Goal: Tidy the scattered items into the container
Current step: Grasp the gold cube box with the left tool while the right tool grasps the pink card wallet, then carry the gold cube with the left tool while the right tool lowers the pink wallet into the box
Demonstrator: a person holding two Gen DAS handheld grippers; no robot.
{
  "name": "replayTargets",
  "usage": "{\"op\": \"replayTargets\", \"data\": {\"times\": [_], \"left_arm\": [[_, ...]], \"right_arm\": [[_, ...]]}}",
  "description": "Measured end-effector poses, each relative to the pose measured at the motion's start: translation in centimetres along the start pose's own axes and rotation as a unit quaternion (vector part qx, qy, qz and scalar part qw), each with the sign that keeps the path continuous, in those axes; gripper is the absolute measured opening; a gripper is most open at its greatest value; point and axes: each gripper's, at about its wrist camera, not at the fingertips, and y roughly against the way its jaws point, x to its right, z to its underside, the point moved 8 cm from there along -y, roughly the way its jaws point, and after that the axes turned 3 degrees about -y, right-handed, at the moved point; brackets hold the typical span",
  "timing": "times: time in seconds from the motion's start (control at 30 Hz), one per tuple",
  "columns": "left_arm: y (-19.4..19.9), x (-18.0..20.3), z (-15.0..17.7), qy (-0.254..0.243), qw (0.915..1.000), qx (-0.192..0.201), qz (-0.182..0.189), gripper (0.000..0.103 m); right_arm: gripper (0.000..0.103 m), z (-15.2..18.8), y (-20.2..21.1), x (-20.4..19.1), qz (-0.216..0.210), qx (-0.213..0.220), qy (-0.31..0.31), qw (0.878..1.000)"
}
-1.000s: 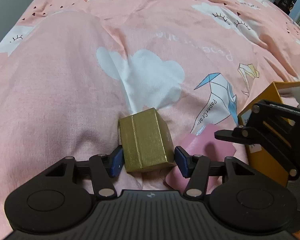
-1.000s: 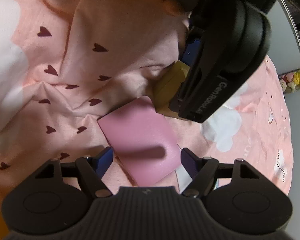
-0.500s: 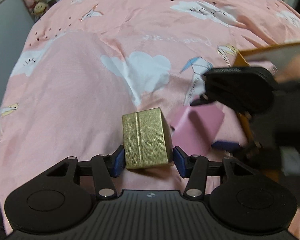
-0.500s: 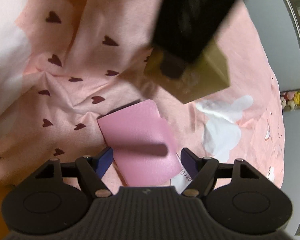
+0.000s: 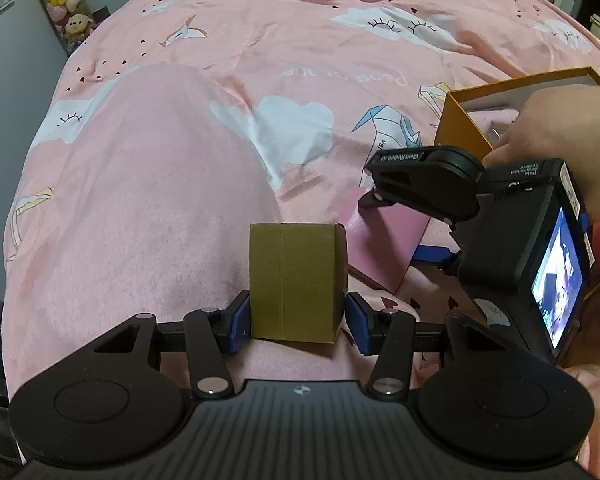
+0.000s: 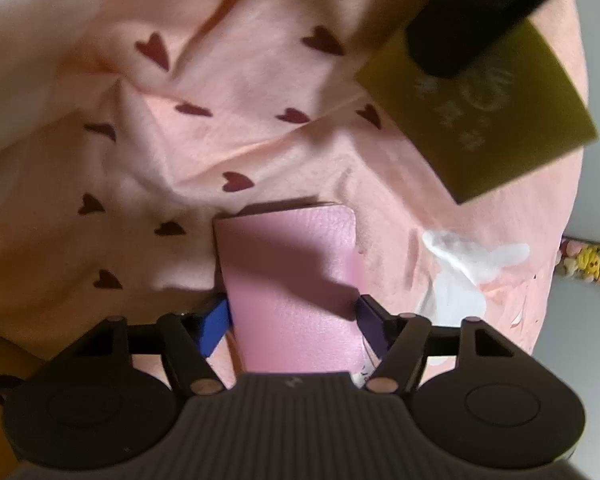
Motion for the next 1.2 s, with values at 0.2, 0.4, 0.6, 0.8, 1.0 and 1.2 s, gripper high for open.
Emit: {"op": "replayTargets", "data": {"times": [0.2,0.4,0.6,0.8,1.0,1.2], "left_arm": [[0.4,-0.1,0.2,0.009,0.9999,0.006,0.004,0.058],[0.4,0.0,0.2,0.011,0.9999,0.008,0.002,0.058],[0.1,0.0,0.0,0.020,0.9998,0.008,0.002,0.058],[-0.1,-0.2,0.0,0.031,0.9994,0.011,0.003,0.058],[1.0,-0.1,-0.1,0.053,0.9979,0.038,0.001,0.057],[2.8,0.6,-0.3,0.059,0.9953,0.070,-0.031,0.056]], "right_arm": [[0.042,0.7,1.7,0.9,-0.018,0.029,-0.061,0.998],[0.025,1.2,4.8,2.6,0.005,0.077,-0.123,0.989],[0.026,1.0,5.2,4.8,0.009,0.091,-0.184,0.979],[0.029,0.2,3.2,4.5,0.016,0.088,-0.179,0.980],[0.020,0.7,5.0,5.6,0.039,0.111,-0.234,0.965],[0.018,2.3,8.0,7.3,0.036,0.136,-0.333,0.932]]}}
